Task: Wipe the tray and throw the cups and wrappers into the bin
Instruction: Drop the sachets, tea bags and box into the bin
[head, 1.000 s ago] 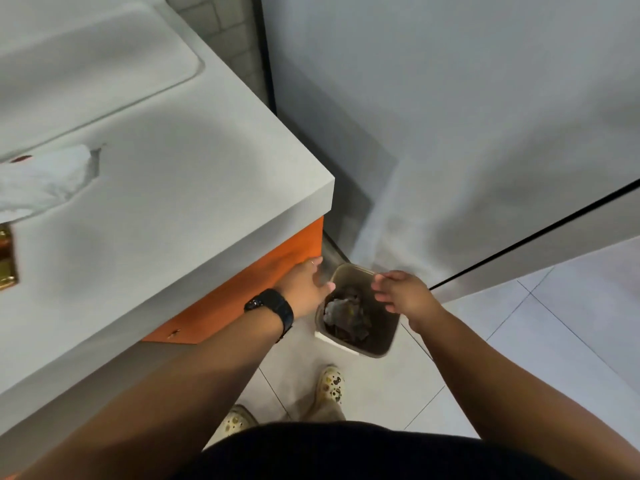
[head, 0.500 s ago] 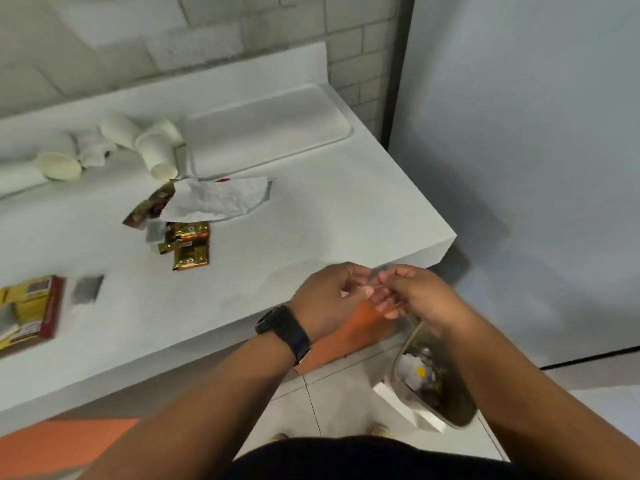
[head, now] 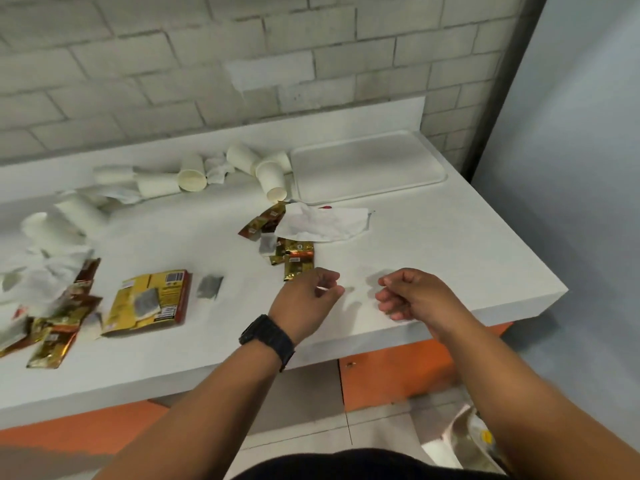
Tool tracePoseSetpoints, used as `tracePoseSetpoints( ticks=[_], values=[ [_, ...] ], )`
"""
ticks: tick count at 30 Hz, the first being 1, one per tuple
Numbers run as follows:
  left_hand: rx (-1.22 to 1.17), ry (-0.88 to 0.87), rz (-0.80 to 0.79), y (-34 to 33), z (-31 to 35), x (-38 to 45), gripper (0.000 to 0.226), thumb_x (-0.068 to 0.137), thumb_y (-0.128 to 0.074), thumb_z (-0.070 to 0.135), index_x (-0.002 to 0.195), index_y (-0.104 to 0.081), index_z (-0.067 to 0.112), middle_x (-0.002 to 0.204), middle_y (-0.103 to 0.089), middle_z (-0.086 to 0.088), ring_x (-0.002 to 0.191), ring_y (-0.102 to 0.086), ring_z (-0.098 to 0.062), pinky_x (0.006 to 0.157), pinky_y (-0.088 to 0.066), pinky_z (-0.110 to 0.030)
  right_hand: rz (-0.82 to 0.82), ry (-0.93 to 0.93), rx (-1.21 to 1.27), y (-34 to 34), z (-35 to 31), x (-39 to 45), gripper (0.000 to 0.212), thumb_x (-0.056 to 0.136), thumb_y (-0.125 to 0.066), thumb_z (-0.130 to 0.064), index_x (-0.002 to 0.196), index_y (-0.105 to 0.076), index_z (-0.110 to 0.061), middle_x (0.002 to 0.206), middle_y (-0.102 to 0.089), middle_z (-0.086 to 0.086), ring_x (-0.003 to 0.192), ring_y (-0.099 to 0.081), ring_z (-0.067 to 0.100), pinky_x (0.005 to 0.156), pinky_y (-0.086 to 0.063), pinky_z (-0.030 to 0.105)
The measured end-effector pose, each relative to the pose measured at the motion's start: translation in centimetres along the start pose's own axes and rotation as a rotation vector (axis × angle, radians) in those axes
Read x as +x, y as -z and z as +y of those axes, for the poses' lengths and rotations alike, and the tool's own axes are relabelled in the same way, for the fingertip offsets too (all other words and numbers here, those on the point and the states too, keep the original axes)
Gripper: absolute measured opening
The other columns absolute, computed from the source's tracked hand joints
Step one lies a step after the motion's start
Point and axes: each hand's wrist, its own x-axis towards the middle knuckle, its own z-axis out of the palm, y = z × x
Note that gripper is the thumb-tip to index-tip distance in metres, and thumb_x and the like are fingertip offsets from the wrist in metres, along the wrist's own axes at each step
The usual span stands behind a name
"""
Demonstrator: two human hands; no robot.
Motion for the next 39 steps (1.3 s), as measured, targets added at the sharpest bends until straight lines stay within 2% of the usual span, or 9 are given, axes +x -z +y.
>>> tracePoseSetpoints(
  ticks=[7,11,15,19,24,29,33,37,39],
  values=[
    [0.05,0.031,0.051,4.3,-4.1,0.7,0.031,0.091,-0.058,0.041,0.118,-0.061,0.026,0.116,-0.062,0.01,0.09,-0.057,-0.005,0.079,-0.042,-0.021,0.147,0.151,-0.328,-4.5,-1.8,3.6,0.011,0.091,-0.06,-0.026,0.088,-0.068,-0.019,0.084,-0.066,-0.002,0.078,-0.06,0.015,0.068,-0.044,0.025],
    [0.048,0.052,0.084,6.6,-6.5,0.6,0.033,0.09,-0.058,0.041,0.12,-0.06,0.026,0.12,-0.06,0.008,0.095,-0.058,-0.005,0.082,-0.045,-0.022,0.212,0.247,-0.501,-7.8,-3.2,6.9,0.027,0.091,-0.059,-0.035,0.114,-0.066,-0.022,0.122,-0.063,0.001,0.107,-0.061,0.021,0.095,-0.048,0.035],
    [0.031,0.066,0.106,8.4,-8.7,-0.1,0.033,0.091,-0.058,0.04,0.121,-0.06,0.026,0.124,-0.059,0.008,0.099,-0.058,-0.005,0.084,-0.045,-0.022,0.169,0.266,-0.706,-10.7,-3.6,9.6,0.064,0.089,-0.056,-0.052,0.146,-0.035,-0.03,0.153,-0.036,-0.001,0.139,-0.034,0.024,0.113,-0.03,0.043],
    [0.035,0.064,0.142,9.6,-10.3,-1.1,0.033,0.091,-0.057,0.04,0.12,-0.06,0.026,0.122,-0.058,0.008,0.1,-0.059,-0.006,0.081,-0.044,-0.022,0.218,0.188,-0.972,-11.8,-3.3,11.4,0.081,0.084,-0.049,-0.068,0.15,-0.016,-0.034,0.145,-0.043,0.012,0.132,-0.036,0.036,0.104,-0.034,0.047],
    [0.088,0.027,0.231,10.7,-12.6,-2.0,0.031,0.09,-0.058,0.039,0.118,-0.062,0.025,0.119,-0.058,0.005,0.097,-0.06,-0.008,0.084,-0.041,-0.019,0.378,0.321,-1.301,-12.4,-2.5,12.4,0.052,0.087,-0.051,-0.058,0.13,-0.055,-0.027,0.123,-0.058,0.01,0.112,-0.049,0.034,0.087,-0.04,0.039],
    [0.231,-0.011,0.444,12.1,-14.4,-2.3,0.03,0.088,-0.059,0.037,0.113,-0.067,0.021,0.117,-0.06,0.001,0.113,-0.053,-0.018,0.093,-0.037,-0.028,0.429,0.355,-1.129,-13.6,-2.9,11.9,0.035,0.088,-0.057,-0.043,0.105,-0.072,-0.017,0.104,-0.064,0.014,0.101,-0.054,0.036,0.08,-0.045,0.039],
    [0.305,0.258,0.623,14.4,-17.0,-2.7,0.057,0.082,-0.06,0.049,0.132,-0.051,0.025,0.138,-0.046,-0.006,0.125,-0.044,-0.03,0.102,-0.034,-0.042,0.428,0.431,-0.69,-15.1,-4.0,10.7,0.027,0.081,-0.06,-0.03,0.089,-0.073,-0.008,0.091,-0.058,0.011,0.086,-0.057,0.032,0.072,-0.048,0.037],
    [0.251,0.581,0.519,16.6,-19.7,-2.6,0.092,0.077,-0.063,0.059,0.15,-0.019,0.023,0.156,-0.017,-0.011,0.142,-0.021,-0.034,0.112,-0.022,-0.048,0.331,0.487,-0.59,-17.1,-4.8,9.3,0.014,0.085,-0.063,-0.017,0.088,-0.072,-0.006,0.092,-0.056,0.009,0.085,-0.052,0.024,0.065,-0.035,0.03],
    [0.208,0.66,0.424,17.5,-20.8,-2.0,0.101,0.075,-0.063,0.062,0.151,-0.009,0.022,0.157,-0.016,-0.013,0.142,-0.019,-0.037,0.112,-0.021,-0.051,0.296,0.507,-0.588,-18.0,-4.8,8.8,0.01,0.084,-0.063,-0.013,0.086,-0.071,-0.006,0.092,-0.055,0.009,0.085,-0.052,0.024,0.061,-0.035,0.028]
  ],
)
